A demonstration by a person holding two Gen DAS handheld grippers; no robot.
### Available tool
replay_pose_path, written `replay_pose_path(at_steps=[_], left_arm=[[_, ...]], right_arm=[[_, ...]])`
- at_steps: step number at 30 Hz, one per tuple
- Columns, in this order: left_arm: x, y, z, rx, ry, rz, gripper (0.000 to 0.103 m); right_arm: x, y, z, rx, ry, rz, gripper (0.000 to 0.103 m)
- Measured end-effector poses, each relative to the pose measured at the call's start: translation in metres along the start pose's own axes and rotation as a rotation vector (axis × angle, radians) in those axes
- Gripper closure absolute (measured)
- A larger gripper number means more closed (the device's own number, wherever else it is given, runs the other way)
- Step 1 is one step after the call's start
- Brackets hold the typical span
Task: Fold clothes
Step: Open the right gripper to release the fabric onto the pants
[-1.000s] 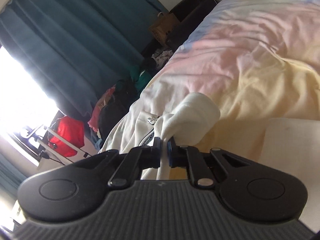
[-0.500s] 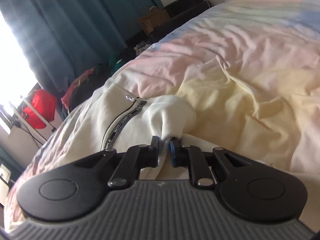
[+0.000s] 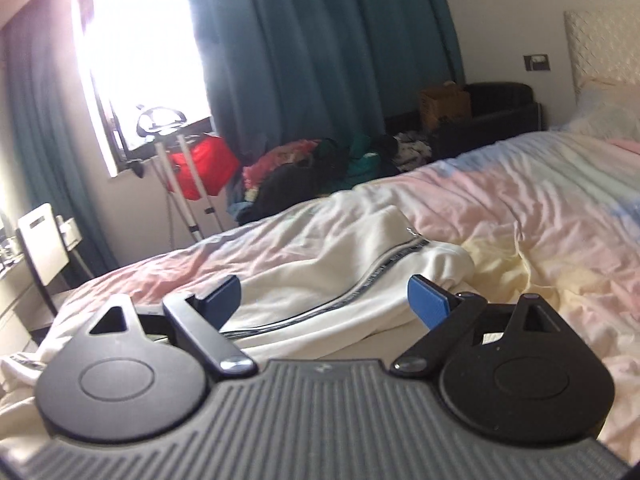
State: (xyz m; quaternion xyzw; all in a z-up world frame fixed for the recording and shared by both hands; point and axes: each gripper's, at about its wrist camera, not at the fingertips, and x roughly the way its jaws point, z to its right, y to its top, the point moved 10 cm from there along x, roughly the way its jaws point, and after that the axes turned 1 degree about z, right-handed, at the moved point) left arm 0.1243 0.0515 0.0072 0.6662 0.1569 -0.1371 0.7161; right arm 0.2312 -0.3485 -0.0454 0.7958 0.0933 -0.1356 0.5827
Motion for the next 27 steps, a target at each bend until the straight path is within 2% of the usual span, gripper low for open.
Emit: replay_pose_path(at_steps=[4, 9, 15, 22, 24, 27], left_arm=[[-0.03, -0.004, 0.008, 0.028, -0.014, 0.018, 0.0], [-0.058, -0.021, 0.01, 0.025, -0.016, 0.022, 0.0], [-0.091, -0.042, 0.012, 0.023, -0.018, 0.027, 0.0], [-0.084, -0.045, -0.064, -0.103, 0.056, -0.038, 0.0], [-0.074, -0.048, -0.099, -0.184, 0.089, -0.092, 0.0], [-0.052, -0.064, -0.156, -0.362, 0.143, -0.204, 0.0]], right_arm=[[-0.063, -0.005, -0.039, -0.048, 0.078, 0.03, 0.011], [-0.126, -0.03, -0.054, -0.081, 0.082, 0.08, 0.011], [-0.15, -0.048, -0.042, -0.027, 0.092, 0.093, 0.011], [-0.137, -0.06, -0.022, 0.061, 0.048, 0.026, 0.011], [-0.134, -0.063, -0.02, 0.077, 0.046, 0.015, 0.011], [-0.132, -0.068, -0.018, 0.079, 0.039, 0.001, 0.011]])
